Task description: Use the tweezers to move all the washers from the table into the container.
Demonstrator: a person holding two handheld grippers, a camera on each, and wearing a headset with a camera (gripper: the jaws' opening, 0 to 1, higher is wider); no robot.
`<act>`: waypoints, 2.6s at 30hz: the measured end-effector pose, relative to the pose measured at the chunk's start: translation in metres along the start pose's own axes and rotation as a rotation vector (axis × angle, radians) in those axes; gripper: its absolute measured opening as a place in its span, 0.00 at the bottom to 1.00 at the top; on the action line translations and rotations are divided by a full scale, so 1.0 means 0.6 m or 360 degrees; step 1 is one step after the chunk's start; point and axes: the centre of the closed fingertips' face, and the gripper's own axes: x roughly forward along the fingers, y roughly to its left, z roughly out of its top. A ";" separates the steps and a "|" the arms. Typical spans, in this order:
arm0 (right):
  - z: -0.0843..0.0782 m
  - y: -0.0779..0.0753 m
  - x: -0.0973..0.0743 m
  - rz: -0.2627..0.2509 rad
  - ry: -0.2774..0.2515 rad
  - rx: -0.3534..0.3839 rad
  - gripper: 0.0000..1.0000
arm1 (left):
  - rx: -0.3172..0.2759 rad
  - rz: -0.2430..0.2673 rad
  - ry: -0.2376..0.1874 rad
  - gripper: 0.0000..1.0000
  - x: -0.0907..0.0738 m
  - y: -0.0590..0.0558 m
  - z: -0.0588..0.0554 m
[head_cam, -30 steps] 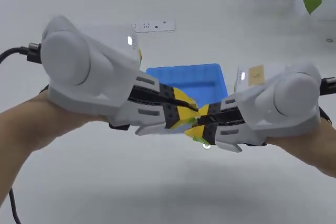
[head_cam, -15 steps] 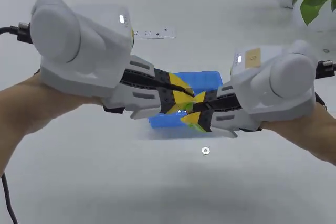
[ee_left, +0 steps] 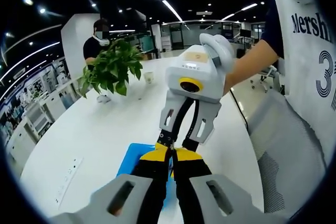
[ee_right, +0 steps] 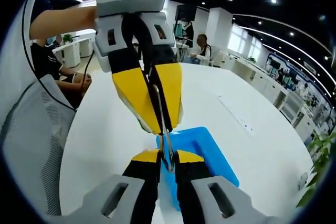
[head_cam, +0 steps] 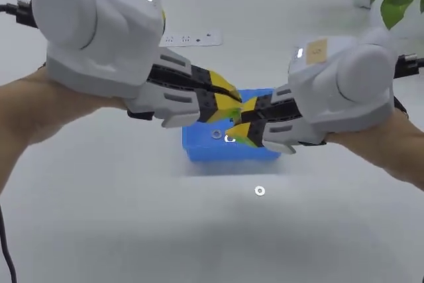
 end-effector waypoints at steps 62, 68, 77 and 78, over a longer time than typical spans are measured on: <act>-0.097 -0.078 0.092 0.0062 0.0094 0.0215 0.13 | -0.0110 -0.0077 0.0058 0.07 0.089 0.092 -0.104; -0.083 -0.076 0.075 0.0052 0.0072 0.0191 0.13 | -0.0071 -0.0077 0.0051 0.07 0.078 0.083 -0.085; -0.064 -0.052 0.050 0.0081 0.0050 0.0110 0.13 | 0.0007 -0.0075 0.0039 0.07 0.061 0.052 -0.061; -0.061 -0.050 0.048 0.0080 0.0050 0.0096 0.13 | 0.0015 -0.0073 0.0041 0.07 0.060 0.050 -0.059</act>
